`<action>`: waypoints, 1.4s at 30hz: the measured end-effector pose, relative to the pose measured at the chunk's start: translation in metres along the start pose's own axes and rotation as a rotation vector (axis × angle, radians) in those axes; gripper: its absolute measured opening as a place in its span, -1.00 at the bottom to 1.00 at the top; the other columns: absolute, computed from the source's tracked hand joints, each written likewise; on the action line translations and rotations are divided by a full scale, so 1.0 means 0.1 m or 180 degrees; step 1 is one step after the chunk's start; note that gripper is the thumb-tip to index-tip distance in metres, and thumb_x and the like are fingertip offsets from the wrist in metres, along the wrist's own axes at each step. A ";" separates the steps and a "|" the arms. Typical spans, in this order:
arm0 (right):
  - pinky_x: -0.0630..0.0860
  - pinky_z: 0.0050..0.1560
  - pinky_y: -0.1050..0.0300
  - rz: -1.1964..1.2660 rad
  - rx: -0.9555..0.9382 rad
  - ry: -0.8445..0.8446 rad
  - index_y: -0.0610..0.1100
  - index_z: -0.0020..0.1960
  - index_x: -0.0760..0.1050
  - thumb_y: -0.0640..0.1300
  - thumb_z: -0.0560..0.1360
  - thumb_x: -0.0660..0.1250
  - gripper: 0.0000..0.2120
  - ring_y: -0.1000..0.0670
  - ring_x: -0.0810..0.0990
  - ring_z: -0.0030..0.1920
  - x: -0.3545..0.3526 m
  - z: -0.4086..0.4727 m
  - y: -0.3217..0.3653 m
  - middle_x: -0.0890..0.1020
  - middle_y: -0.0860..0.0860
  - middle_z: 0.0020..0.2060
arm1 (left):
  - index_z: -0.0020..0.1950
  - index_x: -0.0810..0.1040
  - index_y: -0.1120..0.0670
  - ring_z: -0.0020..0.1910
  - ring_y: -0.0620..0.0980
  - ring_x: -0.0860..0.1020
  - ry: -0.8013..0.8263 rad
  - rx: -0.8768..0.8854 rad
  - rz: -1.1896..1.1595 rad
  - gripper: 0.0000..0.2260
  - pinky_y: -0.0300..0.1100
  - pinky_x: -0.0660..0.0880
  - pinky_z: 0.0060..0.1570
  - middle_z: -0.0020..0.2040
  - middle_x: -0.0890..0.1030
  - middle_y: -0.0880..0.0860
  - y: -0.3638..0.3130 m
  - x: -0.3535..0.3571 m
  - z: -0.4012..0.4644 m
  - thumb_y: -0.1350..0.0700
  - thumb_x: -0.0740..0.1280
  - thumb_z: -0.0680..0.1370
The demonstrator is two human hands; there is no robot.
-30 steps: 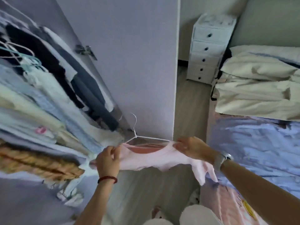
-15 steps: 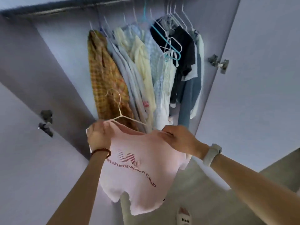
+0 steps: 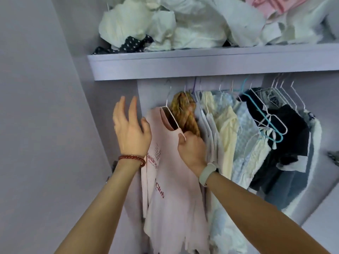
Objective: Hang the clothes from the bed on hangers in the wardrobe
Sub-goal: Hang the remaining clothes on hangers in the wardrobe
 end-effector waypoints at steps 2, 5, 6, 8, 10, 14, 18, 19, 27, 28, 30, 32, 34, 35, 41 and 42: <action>0.29 -0.29 0.11 0.0058 0.0073 -0.0115 -0.29 -0.06 0.45 -0.06 0.60 0.07 -0.68 -0.24 0.56 -0.09 0.01 0.31 0.03 0.61 -0.21 -0.14 | 0.43 0.26 0.13 0.43 0.30 0.12 0.0028 0.0298 0.0433 -0.48 0.17 0.19 0.30 0.46 0.16 0.28 -0.12 0.10 0.24 0.21 0.17 0.46; 0.35 -0.25 0.04 0.0106 0.0181 -0.0221 -0.29 -0.04 0.45 -0.08 0.59 0.08 -0.70 -0.27 0.56 -0.07 0.09 0.75 0.03 0.61 -0.24 -0.11 | 0.49 0.14 0.02 0.47 0.26 -0.01 0.0217 0.0427 0.0949 -0.41 0.25 0.05 0.35 0.50 0.06 0.22 -0.11 0.33 0.55 0.16 0.15 0.45; 0.38 -0.23 0.03 0.0108 0.0242 -0.0231 -0.29 -0.02 0.45 -0.08 0.59 0.08 -0.70 -0.28 0.56 -0.05 0.12 0.88 0.02 0.61 -0.25 -0.08 | 0.50 0.09 -0.01 0.48 0.25 -0.04 0.0286 0.0391 0.1044 -0.39 0.26 0.00 0.36 0.51 0.03 0.21 -0.05 0.41 0.63 0.14 0.15 0.45; 0.40 -0.20 0.01 0.0025 0.0347 -0.0187 -0.30 0.02 0.45 -0.10 0.59 0.08 -0.71 -0.28 0.56 0.00 0.21 1.09 -0.01 0.60 -0.26 -0.04 | 0.51 0.02 -0.03 0.48 0.24 -0.07 0.0325 0.0335 0.1184 -0.37 0.32 -0.03 0.34 0.52 0.00 0.19 0.05 0.52 0.71 0.13 0.15 0.46; 0.45 -0.14 -0.01 -0.0071 0.0469 -0.0095 -0.30 0.04 0.47 -0.11 0.59 0.09 -0.71 -0.28 0.56 0.03 0.29 1.21 -0.09 0.60 -0.26 0.00 | 0.50 -0.01 -0.05 0.48 0.24 -0.04 0.0227 0.0352 0.1339 -0.36 0.35 0.01 0.31 0.51 0.02 0.19 0.11 0.56 0.72 0.14 0.16 0.46; 0.48 -0.09 -0.03 -0.0167 0.0759 -0.0023 -0.31 0.08 0.45 -0.11 0.58 0.08 -0.71 -0.27 0.56 0.03 0.41 1.23 -0.40 0.60 -0.27 0.01 | 0.50 0.01 -0.06 0.47 0.24 0.00 0.0096 0.0341 0.1387 -0.31 0.35 0.10 0.29 0.51 0.04 0.19 0.12 0.59 0.71 0.18 0.24 0.43; 0.45 -0.14 -0.01 -0.0187 0.0567 0.0112 -0.28 0.12 0.41 -0.11 0.58 0.08 -0.72 -0.26 0.56 0.03 0.44 1.15 -0.45 0.59 -0.24 0.02 | 0.51 0.02 -0.03 0.48 0.25 -0.05 0.0200 0.0225 0.1211 -0.28 0.34 0.07 0.32 0.51 0.01 0.19 0.07 0.61 0.69 0.21 0.26 0.42; 0.45 -0.13 -0.01 -0.0113 0.0472 0.0139 -0.27 0.16 0.40 -0.11 0.58 0.09 -0.72 -0.26 0.56 0.04 0.42 1.11 -0.44 0.59 -0.23 0.05 | 0.51 0.04 -0.02 0.48 0.25 -0.06 0.0239 0.0184 0.1120 -0.30 0.33 0.05 0.33 0.52 0.00 0.19 0.05 0.60 0.67 0.21 0.24 0.42; 0.39 0.25 0.00 0.0095 -0.0697 -0.0416 -0.24 0.34 0.36 -0.09 0.50 0.01 -0.52 -0.18 0.43 0.26 -0.16 0.36 -0.43 0.48 -0.19 0.26 | 0.41 0.26 0.08 0.40 0.31 0.19 0.0659 0.0142 0.0671 -0.50 0.30 0.22 0.23 0.44 0.21 0.27 -0.12 0.66 -0.09 0.11 0.12 0.45; 0.36 0.30 -0.01 -0.0026 -0.0890 -0.0561 -0.27 0.29 0.41 -0.11 0.49 0.01 -0.54 -0.17 0.41 0.27 -0.26 0.18 -0.44 0.48 -0.19 0.25 | 0.39 0.28 0.09 0.36 0.31 0.26 0.0754 0.0162 0.0618 -0.52 0.28 0.31 0.16 0.42 0.25 0.27 -0.16 0.68 -0.23 0.08 0.09 0.45; 0.36 0.29 -0.05 -0.0342 -0.1154 -0.0763 -0.28 0.24 0.46 -0.17 0.50 0.05 -0.60 -0.13 0.38 0.26 -0.42 -0.21 -0.54 0.51 -0.20 0.21 | 0.34 0.34 0.10 0.21 0.31 0.41 0.1006 0.0195 0.0510 -0.54 0.20 0.42 0.00 0.36 0.35 0.26 -0.26 0.73 -0.57 0.06 0.06 0.44; 0.42 0.24 -0.10 -0.0639 -0.1041 -0.0714 -0.25 0.21 0.49 -0.17 0.48 0.07 -0.61 -0.16 0.41 0.25 -0.50 -0.59 -0.77 0.54 -0.20 0.18 | 0.30 0.41 0.12 0.13 0.27 0.48 0.1282 0.0237 0.0422 -0.56 0.17 0.44 -0.01 0.29 0.44 0.23 -0.37 0.80 -0.96 0.07 0.08 0.44; 0.44 0.19 -0.21 -0.0850 -0.0631 -0.0451 -0.24 0.21 0.50 -0.13 0.46 0.05 -0.58 -0.21 0.48 0.23 -0.58 -0.98 -1.13 0.55 -0.19 0.18 | 0.27 0.46 0.13 0.14 0.23 0.50 0.1570 0.0326 0.0302 -0.58 0.15 0.42 0.06 0.25 0.49 0.20 -0.53 0.89 -1.41 0.07 0.09 0.45; 0.44 0.18 -0.24 -0.0902 -0.0387 -0.0300 -0.23 0.22 0.48 -0.10 0.47 0.03 -0.56 -0.23 0.49 0.23 -0.63 -1.20 -1.32 0.54 -0.19 0.19 | 0.27 0.47 0.13 0.17 0.21 0.49 0.1773 0.0355 0.0233 -0.59 0.16 0.40 0.10 0.25 0.49 0.19 -0.62 0.93 -1.65 0.08 0.10 0.46; 0.41 0.20 -0.21 -0.1170 0.1015 0.0021 -0.20 0.24 0.46 -0.08 0.46 0.00 -0.54 -0.23 0.48 0.23 -1.24 -2.72 -2.49 0.53 -0.16 0.20 | 0.27 0.49 0.14 0.26 0.22 0.44 0.3248 0.0690 -0.0152 -0.62 0.26 0.38 0.17 0.28 0.48 0.20 -1.49 1.30 -3.19 0.12 0.20 0.47; 0.40 0.20 -0.23 -0.1202 0.1262 0.0020 -0.20 0.24 0.47 -0.07 0.46 0.00 -0.53 -0.23 0.48 0.23 -1.37 -3.00 -2.67 0.54 -0.17 0.20 | 0.24 0.51 0.16 0.22 0.23 0.47 0.3385 0.0884 -0.0228 -0.64 0.27 0.41 0.12 0.25 0.50 0.21 -1.71 1.32 -3.43 0.14 0.22 0.46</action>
Point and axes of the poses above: each hand's wrist, its own z-axis towards the middle knuckle, its own x-axis out of the palm, y = z × x, the point moved 9 cm from there along z, towards the middle knuckle
